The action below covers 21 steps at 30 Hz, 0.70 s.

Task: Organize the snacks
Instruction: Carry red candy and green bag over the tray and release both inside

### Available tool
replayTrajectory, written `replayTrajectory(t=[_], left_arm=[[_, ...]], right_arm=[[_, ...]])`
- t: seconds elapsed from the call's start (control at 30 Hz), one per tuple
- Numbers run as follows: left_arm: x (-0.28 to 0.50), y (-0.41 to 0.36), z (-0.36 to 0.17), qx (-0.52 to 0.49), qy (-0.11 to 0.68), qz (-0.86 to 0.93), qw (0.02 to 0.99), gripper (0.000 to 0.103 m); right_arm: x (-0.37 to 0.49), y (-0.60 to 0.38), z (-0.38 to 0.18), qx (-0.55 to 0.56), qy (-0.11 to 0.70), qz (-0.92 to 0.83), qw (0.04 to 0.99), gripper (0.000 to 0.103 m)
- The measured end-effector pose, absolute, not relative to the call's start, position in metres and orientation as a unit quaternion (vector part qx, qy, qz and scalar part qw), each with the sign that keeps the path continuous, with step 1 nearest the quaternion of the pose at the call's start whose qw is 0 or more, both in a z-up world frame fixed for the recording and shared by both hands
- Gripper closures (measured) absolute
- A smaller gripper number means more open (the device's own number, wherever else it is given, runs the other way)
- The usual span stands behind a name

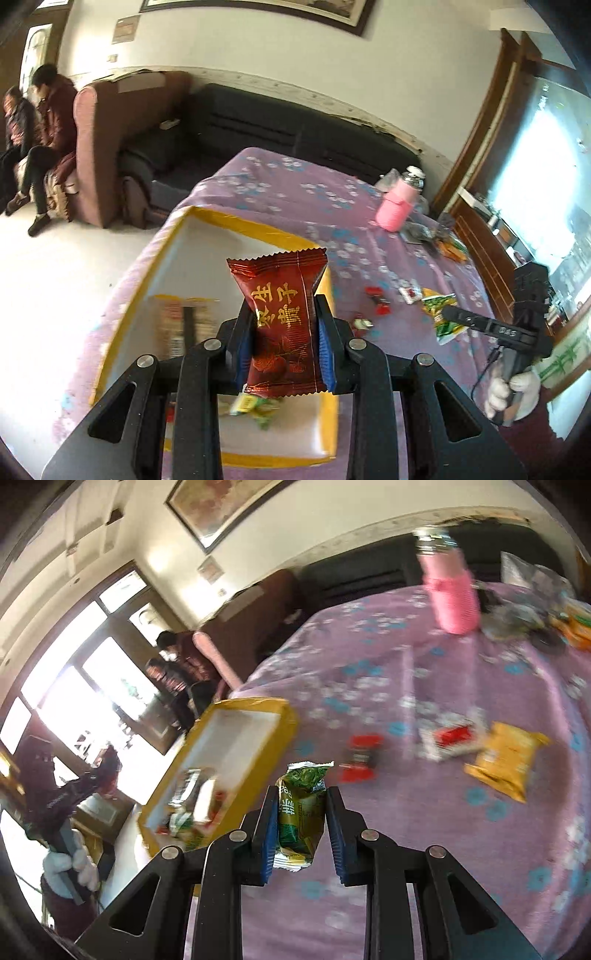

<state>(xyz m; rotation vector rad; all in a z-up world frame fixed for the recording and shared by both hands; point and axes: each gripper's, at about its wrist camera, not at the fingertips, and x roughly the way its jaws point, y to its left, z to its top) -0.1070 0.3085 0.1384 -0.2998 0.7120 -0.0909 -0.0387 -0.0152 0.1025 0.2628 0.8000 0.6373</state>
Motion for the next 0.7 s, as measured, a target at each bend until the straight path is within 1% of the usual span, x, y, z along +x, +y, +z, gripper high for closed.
replayTrajectory(t=[0.2, 0.37, 0.53, 0.7], left_arm=[[-0.079, 0.323, 0.114, -0.156, 0.37, -0.038, 0.915, 0.076], [-0.041, 0.334, 0.088, -0.174, 0.397, -0.034, 0.9, 0.076], [-0.009, 0.343, 0.06, -0.19, 0.425, -0.028, 0.885, 0.076], [0.004, 0.345, 0.043, -0.2, 0.44, -0.025, 0.875, 0.076]], right_arm=[[-0.027, 0.064, 0.109, 0.095, 0.398, 0.339, 0.847, 0.078], [-0.003, 0.121, 0.09, 0.082, 0.433, 0.345, 0.829, 0.078], [0.023, 0.155, 0.066, 0.074, 0.458, 0.332, 0.821, 0.078], [0.04, 0.17, 0.051, 0.072, 0.472, 0.32, 0.818, 0.078]])
